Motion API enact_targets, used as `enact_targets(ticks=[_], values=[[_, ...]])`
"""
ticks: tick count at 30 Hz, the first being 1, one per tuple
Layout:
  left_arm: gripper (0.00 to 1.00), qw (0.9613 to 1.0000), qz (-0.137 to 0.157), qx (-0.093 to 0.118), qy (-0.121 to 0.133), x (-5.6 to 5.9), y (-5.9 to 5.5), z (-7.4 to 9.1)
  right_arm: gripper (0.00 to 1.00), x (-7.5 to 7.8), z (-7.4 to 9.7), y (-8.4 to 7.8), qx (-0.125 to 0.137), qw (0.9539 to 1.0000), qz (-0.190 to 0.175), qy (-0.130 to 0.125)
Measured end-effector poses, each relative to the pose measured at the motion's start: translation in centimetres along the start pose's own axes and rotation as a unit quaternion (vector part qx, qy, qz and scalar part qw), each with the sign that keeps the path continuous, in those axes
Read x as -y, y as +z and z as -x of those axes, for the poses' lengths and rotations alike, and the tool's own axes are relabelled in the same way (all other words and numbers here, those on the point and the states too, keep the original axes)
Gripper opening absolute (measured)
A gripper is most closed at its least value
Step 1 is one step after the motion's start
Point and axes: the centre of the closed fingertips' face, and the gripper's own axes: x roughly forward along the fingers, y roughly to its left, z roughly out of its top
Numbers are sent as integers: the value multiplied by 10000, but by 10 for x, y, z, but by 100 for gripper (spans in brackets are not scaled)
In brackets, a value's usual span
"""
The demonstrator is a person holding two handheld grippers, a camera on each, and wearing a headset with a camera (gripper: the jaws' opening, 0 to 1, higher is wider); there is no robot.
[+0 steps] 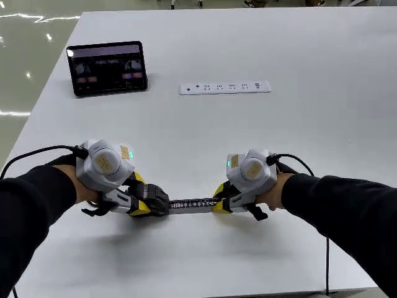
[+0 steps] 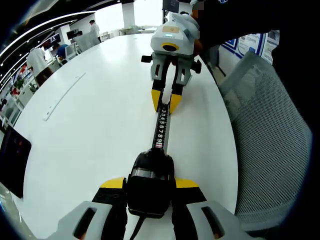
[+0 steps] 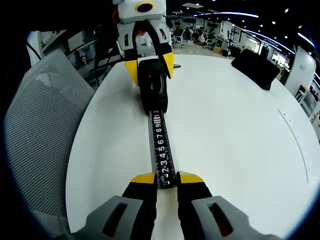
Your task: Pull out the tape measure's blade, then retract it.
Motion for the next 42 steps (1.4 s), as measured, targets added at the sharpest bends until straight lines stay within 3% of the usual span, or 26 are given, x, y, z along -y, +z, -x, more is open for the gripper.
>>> enact_targets(ticks=[42], values=[[31, 9998, 165, 63, 96, 1, 0, 0, 11, 6, 34, -43, -211, 9994, -253, -43]])
